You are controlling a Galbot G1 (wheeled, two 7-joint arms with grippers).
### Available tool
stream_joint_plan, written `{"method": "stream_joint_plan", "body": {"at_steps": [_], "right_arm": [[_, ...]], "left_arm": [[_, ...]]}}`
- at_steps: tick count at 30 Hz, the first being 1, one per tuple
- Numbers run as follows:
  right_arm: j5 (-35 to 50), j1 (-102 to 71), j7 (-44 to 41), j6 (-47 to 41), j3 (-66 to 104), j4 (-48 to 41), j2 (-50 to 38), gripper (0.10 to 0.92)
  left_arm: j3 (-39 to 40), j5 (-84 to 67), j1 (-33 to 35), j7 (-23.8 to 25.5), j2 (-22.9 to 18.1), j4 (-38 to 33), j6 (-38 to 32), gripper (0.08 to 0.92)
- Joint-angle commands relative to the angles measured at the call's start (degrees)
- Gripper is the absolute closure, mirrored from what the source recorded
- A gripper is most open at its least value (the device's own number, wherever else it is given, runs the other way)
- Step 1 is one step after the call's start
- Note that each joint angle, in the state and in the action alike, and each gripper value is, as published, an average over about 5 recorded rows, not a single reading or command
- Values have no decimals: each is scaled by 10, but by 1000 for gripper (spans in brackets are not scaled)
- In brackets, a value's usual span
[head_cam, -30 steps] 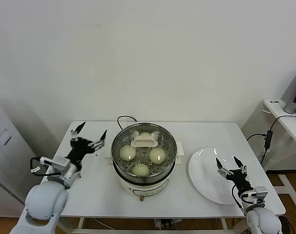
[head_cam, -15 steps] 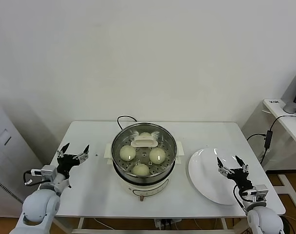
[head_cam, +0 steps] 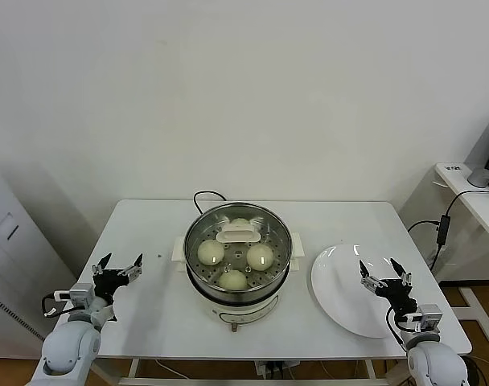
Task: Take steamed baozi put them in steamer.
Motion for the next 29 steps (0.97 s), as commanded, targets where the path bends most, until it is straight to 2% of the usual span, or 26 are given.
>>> {"method": "stream_joint_plan", "body": {"at_steps": [1,29], "right_arm": [[-2,-2,7,-7,-1,3,4,203],[-35,-7,-4,-22,8,3,5,203]], "left_arm": [[1,-1,3,-2,-3,24,-5,177],[-4,-10,10,0,-11,6,-4,177]]}}
